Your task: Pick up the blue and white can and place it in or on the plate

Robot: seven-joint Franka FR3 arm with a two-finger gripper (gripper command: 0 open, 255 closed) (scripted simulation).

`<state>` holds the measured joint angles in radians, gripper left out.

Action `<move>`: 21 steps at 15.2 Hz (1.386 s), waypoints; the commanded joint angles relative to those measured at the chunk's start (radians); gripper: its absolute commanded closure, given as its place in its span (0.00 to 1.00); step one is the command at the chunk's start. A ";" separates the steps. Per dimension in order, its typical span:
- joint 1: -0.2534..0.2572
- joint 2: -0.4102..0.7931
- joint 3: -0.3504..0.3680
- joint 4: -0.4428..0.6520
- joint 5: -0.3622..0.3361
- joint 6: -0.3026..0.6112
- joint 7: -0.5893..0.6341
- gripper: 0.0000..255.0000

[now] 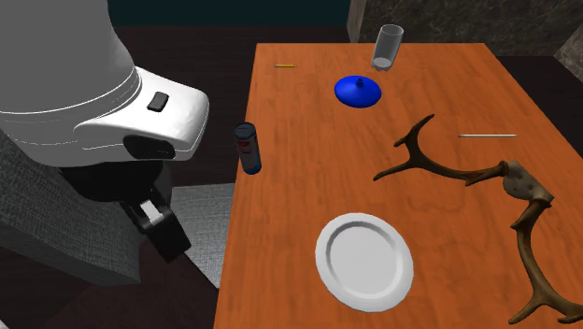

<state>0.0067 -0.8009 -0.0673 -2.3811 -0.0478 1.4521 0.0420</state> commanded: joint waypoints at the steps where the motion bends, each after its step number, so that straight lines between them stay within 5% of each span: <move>1: 0.000 0.000 0.000 0.000 0.000 0.000 0.000 0.00; 11: 0.039 0.290 0.103 0.067 0.051 0.277 0.130 0.00; 21: 0.061 0.629 0.187 0.268 0.024 0.466 0.262 0.00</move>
<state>0.0652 -0.2100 0.1120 -2.1360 -0.0182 1.8969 0.2894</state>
